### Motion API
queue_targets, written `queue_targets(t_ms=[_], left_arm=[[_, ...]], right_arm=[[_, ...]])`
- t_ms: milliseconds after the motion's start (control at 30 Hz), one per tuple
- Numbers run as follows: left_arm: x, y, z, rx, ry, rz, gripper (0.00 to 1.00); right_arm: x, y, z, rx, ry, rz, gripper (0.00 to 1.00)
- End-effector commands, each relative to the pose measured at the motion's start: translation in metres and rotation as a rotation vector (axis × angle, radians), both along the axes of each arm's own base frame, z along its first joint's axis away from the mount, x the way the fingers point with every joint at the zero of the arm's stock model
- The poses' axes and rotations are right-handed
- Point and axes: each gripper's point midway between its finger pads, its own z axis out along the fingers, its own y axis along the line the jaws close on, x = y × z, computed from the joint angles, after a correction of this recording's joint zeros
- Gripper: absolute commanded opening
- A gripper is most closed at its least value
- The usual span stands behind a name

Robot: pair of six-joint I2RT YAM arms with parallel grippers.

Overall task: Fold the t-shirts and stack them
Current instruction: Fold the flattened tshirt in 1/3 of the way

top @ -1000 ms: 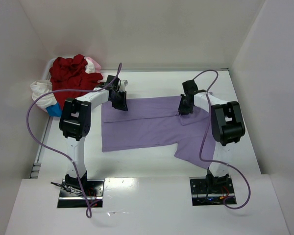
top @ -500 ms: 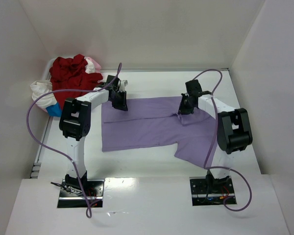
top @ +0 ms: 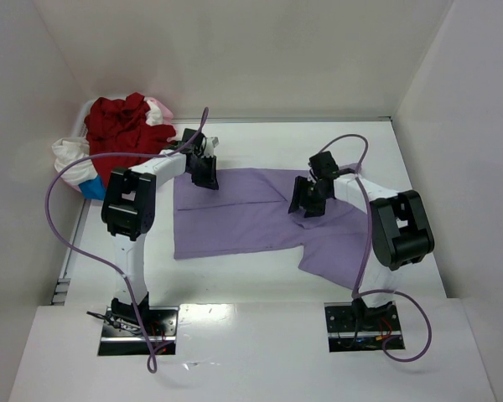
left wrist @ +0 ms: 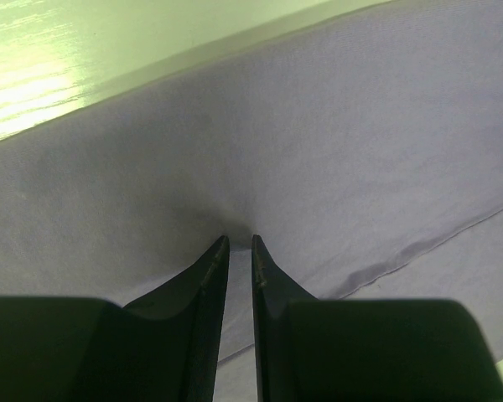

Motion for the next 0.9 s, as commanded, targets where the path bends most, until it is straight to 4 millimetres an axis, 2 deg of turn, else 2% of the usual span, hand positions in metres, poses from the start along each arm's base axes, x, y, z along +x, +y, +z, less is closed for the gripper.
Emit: queue_targets(t_ms=[0, 33, 67, 167, 367, 400, 533, 567, 633, 667, 767, 800, 867], left_arm=[[-0.011, -0.002, -0.025, 0.021, 0.067, -0.018, 0.25], [-0.011, -0.002, -0.025, 0.021, 0.067, -0.018, 0.25], [-0.011, -0.001, -0.025, 0.024, 0.064, -0.026, 0.25], [-0.011, -0.001, -0.025, 0.024, 0.064, -0.026, 0.25], [-0.013, -0.001, -0.026, 0.026, 0.073, -0.026, 0.25], [-0.013, -0.001, -0.026, 0.026, 0.073, -0.026, 0.25], [-0.013, -0.001, -0.026, 0.026, 0.073, -0.026, 0.25], [-0.013, -0.001, -0.026, 0.026, 0.073, -0.026, 0.25], [-0.013, -0.001, -0.026, 0.026, 0.073, -0.026, 0.25], [-0.013, -0.001, -0.026, 0.026, 0.073, -0.026, 0.25], [-0.013, -0.001, -0.026, 0.026, 0.073, -0.026, 0.25], [-0.013, -0.001, -0.026, 0.026, 0.073, -0.026, 0.25], [-0.013, -0.001, -0.026, 0.026, 0.073, -0.026, 0.25]], right_arm=[[0.007, -0.009, 0.008, -0.065, -0.039, -0.015, 0.66], [0.007, -0.014, 0.006, -0.092, -0.034, -0.026, 0.69], [0.020, -0.021, 0.018, -0.132, -0.087, -0.055, 0.72], [0.035, -0.033, 0.037, -0.187, -0.152, -0.126, 0.75], [0.071, -0.098, 0.057, -0.297, -0.222, -0.353, 0.75], [0.078, -0.115, 0.062, -0.303, -0.238, -0.401, 0.75], [0.094, -0.155, 0.051, -0.352, -0.232, -0.490, 0.75], [0.097, -0.161, 0.042, -0.363, -0.213, -0.491, 0.75], [0.109, -0.170, 0.042, -0.361, -0.227, -0.516, 0.74], [0.108, -0.174, 0.037, -0.371, -0.214, -0.512, 0.71], [0.121, -0.175, 0.030, -0.375, -0.216, -0.504, 0.61], [0.122, -0.175, 0.019, -0.385, -0.195, -0.491, 0.59], [0.130, -0.173, 0.016, -0.377, -0.194, -0.487, 0.58]])
